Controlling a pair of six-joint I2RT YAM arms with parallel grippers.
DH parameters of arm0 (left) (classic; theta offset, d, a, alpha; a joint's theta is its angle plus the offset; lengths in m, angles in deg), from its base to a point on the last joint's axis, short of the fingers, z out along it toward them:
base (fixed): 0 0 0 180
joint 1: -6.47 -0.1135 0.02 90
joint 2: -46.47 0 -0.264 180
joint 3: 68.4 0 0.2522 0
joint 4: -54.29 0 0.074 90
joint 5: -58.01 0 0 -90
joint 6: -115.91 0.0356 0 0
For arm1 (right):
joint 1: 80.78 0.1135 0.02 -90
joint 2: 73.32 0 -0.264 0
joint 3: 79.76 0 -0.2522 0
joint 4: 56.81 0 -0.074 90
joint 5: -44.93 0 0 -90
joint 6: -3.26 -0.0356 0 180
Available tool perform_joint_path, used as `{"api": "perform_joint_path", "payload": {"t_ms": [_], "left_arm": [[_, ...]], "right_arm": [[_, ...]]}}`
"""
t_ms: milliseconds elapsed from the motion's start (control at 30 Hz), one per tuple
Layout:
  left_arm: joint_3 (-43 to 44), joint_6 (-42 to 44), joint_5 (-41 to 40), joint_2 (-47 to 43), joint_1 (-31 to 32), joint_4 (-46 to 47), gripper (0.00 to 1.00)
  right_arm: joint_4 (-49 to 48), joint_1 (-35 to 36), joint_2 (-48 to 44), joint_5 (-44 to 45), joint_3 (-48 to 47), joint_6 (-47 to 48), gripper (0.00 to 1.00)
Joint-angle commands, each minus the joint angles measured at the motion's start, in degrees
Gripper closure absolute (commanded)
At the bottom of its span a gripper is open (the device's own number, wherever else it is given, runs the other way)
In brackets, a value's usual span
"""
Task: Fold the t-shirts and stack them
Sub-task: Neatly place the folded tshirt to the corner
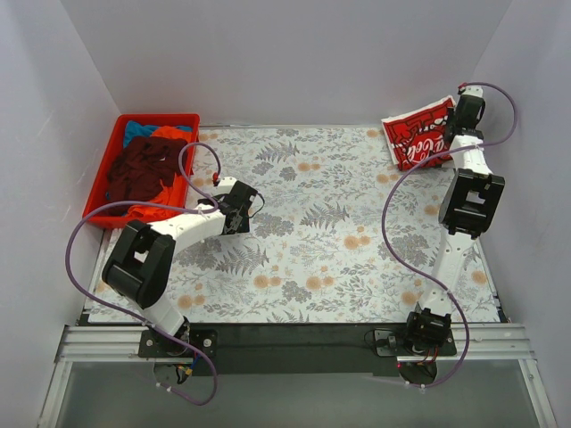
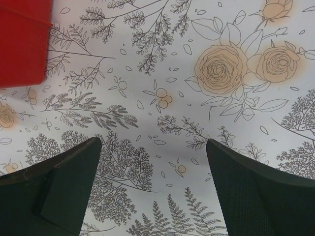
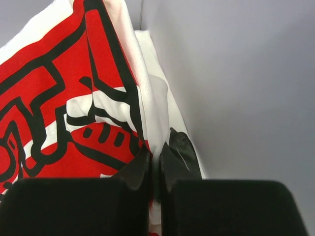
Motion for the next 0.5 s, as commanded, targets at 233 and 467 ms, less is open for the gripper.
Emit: {"api": "perform_joint_path", "payload": {"t_ms": [233,467], "left_arm": [[2.0,-1.0,0.1,-0.9,-0.2,-0.1,0.13],[2.1,-1.2,0.2,-2.7,-0.3,0.0,0.13]], "right_arm": [[-7.6,-1.1,-1.1,6.6,2.9,-3.3,0.61],[-7.7,-0.5,-8.8,2.0,9.4,-7.9,0.27]]}}
